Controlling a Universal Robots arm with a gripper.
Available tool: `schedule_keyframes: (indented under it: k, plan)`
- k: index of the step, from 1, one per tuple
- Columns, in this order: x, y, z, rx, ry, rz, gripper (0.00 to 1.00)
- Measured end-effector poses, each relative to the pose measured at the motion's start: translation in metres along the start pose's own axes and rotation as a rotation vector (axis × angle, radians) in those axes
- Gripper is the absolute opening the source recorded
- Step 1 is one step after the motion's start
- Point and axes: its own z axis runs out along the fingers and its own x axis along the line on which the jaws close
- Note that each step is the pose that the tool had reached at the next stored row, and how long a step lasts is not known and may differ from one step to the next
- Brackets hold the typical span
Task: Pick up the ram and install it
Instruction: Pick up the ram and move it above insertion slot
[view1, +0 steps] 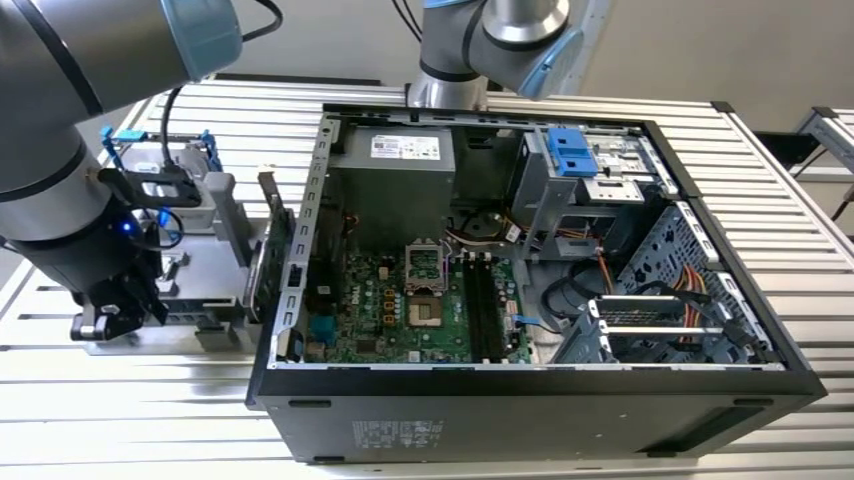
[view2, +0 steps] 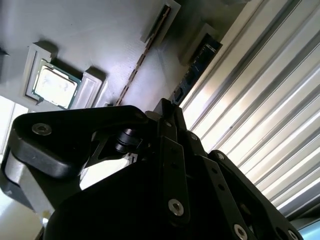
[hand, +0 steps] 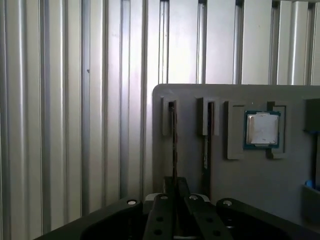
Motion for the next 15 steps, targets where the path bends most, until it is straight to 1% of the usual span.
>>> schedule_keyframes:
  k: [5, 15]
  plan:
    - [-0.0002, 0.0000, -0.0025, 0.0013, -0.0011, 0.023, 0.00]
    - [-0.0006, 0.0001, -0.0103, 0.0014, -0.0011, 0.025, 0.00]
